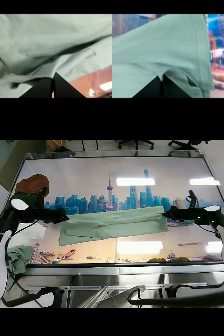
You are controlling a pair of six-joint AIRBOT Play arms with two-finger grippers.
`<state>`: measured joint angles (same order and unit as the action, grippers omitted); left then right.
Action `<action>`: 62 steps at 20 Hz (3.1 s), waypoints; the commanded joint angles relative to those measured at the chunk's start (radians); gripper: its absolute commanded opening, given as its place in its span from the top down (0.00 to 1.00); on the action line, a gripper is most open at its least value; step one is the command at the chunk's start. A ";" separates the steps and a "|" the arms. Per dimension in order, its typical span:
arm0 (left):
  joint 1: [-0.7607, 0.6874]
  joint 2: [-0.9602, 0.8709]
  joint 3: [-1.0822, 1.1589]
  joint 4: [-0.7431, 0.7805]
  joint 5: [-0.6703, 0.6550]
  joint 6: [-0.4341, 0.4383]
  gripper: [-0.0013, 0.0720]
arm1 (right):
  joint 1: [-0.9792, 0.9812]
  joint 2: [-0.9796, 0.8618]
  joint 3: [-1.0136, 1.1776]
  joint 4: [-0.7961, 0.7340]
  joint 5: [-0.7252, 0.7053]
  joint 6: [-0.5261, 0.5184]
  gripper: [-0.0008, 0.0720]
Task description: Fold the shirts.
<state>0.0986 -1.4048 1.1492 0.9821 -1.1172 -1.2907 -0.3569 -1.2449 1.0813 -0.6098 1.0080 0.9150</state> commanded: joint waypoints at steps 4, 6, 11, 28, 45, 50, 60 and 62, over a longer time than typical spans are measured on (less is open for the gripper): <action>-0.006 -0.259 0.159 -0.005 -0.043 0.034 0.18 | 0.031 -0.106 0.096 -0.102 -0.086 -0.066 0.61; 0.011 -0.284 0.221 -0.006 -0.140 0.025 0.02 | 0.027 -0.095 0.146 -0.251 -0.084 -0.007 0.54; 0.042 -0.251 0.326 -0.009 -0.263 -0.001 0.02 | 0.022 -0.116 0.169 -0.284 -0.003 0.054 0.27; -0.385 -0.259 0.310 -0.110 0.034 -0.019 0.97 | 0.019 -0.130 0.346 -0.028 0.356 0.022 0.96; -0.751 -0.750 0.912 -0.250 0.055 -0.138 0.97 | 0.005 0.200 0.472 -0.032 0.594 0.164 0.96; -0.452 -0.430 0.889 -0.680 -0.338 0.058 0.97 | 0.060 0.182 0.469 0.090 0.549 0.163 0.96; 0.010 0.007 0.889 -0.845 -0.386 0.071 0.97 | 1.055 -0.151 0.357 0.123 -0.455 -0.024 0.88; 0.021 0.025 0.888 -0.845 -0.402 0.071 0.97 | 1.166 -0.279 0.359 0.123 -0.699 -0.064 0.45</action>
<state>0.0677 -1.4342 2.0380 0.1543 -1.4948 -1.2213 0.5968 -1.3663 1.4498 -0.4847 0.7216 0.9405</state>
